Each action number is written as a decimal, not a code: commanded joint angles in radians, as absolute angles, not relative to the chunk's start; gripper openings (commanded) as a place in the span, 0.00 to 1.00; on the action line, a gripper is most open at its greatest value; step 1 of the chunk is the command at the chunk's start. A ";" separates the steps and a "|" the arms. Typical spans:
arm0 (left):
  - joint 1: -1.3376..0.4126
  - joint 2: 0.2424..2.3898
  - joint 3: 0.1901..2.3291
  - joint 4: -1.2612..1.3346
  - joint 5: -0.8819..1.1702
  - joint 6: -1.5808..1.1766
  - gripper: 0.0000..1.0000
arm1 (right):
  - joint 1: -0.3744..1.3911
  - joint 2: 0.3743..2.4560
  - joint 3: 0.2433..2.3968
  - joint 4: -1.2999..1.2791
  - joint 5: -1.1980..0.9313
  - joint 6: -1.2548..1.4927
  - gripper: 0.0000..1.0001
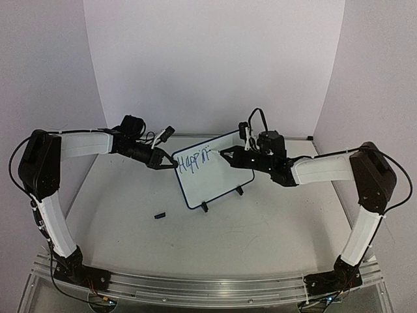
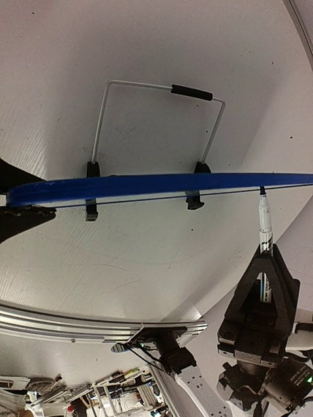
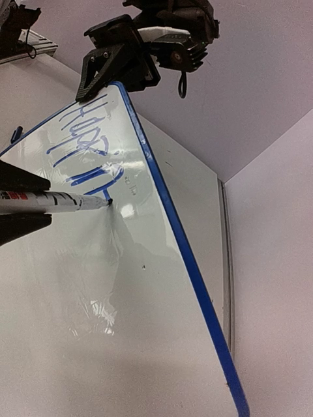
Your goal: Write a sentence on the whiteboard
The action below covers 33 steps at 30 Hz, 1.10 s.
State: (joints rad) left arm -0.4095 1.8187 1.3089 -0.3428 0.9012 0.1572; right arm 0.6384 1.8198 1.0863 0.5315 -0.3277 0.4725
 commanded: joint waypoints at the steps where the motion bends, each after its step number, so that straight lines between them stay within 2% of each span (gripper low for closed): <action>1: -0.436 1.810 1.324 -0.399 0.841 0.225 0.00 | 0.623 1.810 1.117 0.569 -0.284 0.474 0.00; 19: -0.437 1.809 1.324 -0.401 0.839 0.228 0.00 | 0.623 1.870 1.159 0.568 -0.374 0.472 0.00; 33: -0.438 1.813 1.325 -0.402 0.838 0.228 0.00 | 0.623 1.854 1.090 0.563 -0.401 0.476 0.00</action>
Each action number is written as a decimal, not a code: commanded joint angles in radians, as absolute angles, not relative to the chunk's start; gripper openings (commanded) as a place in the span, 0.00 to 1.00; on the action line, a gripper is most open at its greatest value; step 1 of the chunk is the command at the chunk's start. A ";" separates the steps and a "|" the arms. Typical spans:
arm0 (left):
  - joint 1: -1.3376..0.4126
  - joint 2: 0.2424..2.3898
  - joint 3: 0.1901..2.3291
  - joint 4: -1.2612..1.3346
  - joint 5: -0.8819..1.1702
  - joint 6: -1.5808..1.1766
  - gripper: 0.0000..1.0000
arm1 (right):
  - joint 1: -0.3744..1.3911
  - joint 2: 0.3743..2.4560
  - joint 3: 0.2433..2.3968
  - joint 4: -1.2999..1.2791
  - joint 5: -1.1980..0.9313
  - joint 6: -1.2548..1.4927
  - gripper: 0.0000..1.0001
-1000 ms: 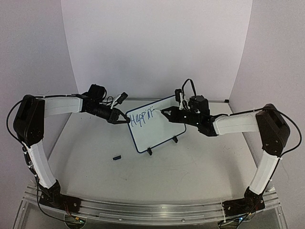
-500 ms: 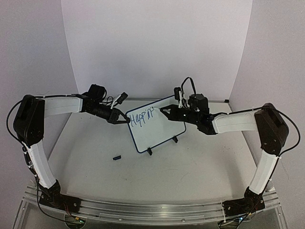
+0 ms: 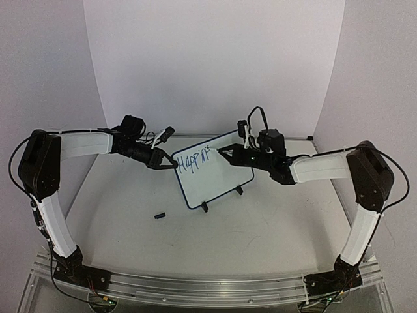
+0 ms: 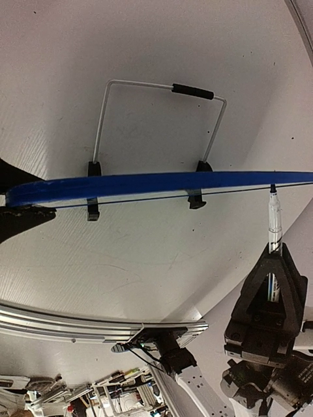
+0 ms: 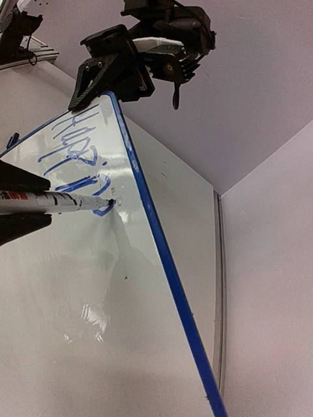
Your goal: Write a sentence on the whiteboard
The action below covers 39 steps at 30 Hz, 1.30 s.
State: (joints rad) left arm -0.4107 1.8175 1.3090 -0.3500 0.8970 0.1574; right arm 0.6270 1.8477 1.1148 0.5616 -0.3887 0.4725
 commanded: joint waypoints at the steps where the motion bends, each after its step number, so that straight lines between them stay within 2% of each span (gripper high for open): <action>1: -0.439 1.813 1.325 -0.402 0.838 0.228 0.00 | 0.623 1.854 1.087 0.563 -0.404 0.475 0.00; 19: -0.440 1.813 1.325 -0.402 0.838 0.228 0.00 | 0.623 1.803 1.017 0.560 -0.306 0.481 0.00; 39: -0.443 1.813 1.325 -0.403 0.836 0.231 0.00 | 0.614 1.788 1.093 0.605 -0.312 0.478 0.00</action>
State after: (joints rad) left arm -0.4143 1.8158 1.3090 -0.3492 0.8951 0.1627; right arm 0.6244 1.7981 1.0482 0.5644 -0.3264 0.4740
